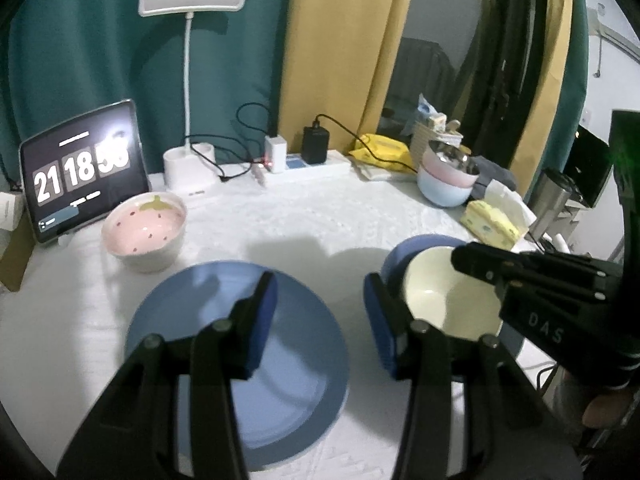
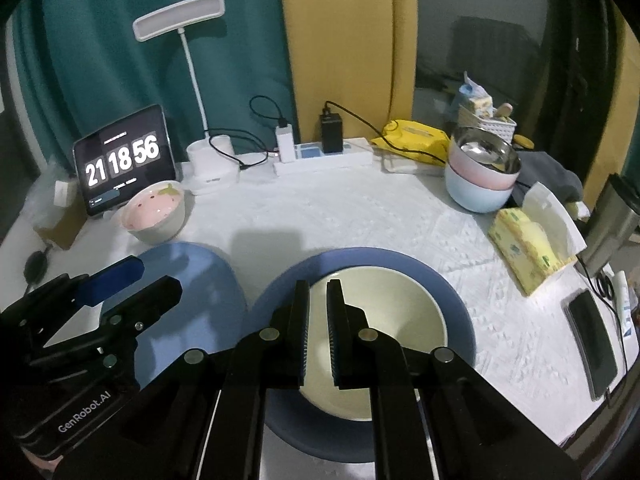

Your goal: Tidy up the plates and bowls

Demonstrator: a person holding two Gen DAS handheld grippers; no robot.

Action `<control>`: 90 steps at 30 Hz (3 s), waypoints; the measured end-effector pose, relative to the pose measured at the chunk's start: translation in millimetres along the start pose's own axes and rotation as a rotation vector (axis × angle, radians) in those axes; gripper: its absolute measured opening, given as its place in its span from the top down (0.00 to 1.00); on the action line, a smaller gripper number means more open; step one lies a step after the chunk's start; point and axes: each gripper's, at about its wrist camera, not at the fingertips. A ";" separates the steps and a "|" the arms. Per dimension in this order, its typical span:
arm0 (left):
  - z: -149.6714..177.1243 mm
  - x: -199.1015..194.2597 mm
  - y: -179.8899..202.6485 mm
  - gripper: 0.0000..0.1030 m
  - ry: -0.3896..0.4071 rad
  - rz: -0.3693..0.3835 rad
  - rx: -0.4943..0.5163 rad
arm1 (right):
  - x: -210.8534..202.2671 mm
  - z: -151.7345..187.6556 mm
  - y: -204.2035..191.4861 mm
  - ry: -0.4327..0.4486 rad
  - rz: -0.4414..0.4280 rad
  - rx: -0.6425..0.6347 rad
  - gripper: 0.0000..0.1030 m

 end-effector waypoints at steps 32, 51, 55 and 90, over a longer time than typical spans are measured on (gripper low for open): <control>-2.0 -20.9 -105.7 0.55 0.048 -0.081 -0.117 | 27.0 -30.8 -99.5 -0.015 -0.059 -0.121 0.91; -7.3 -24.2 -160.3 0.55 0.051 -0.137 -0.159 | 52.5 -48.5 -148.8 -0.029 -0.097 -0.160 0.91; -8.9 -20.9 -171.6 0.54 0.050 -0.142 -0.170 | 58.2 -55.2 -157.7 -0.031 -0.102 -0.172 0.91; -11.6 58.1 -249.7 0.39 -0.071 -0.168 -0.274 | 177.7 -76.0 -198.4 -0.185 -0.189 -0.107 0.77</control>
Point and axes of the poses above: each gripper's, at about its wrist camera, not at the fingertips, and x roughly the way its jaws point, y to its right, z to its underside, and after that the axes turned 6 degrees about z, right-handed
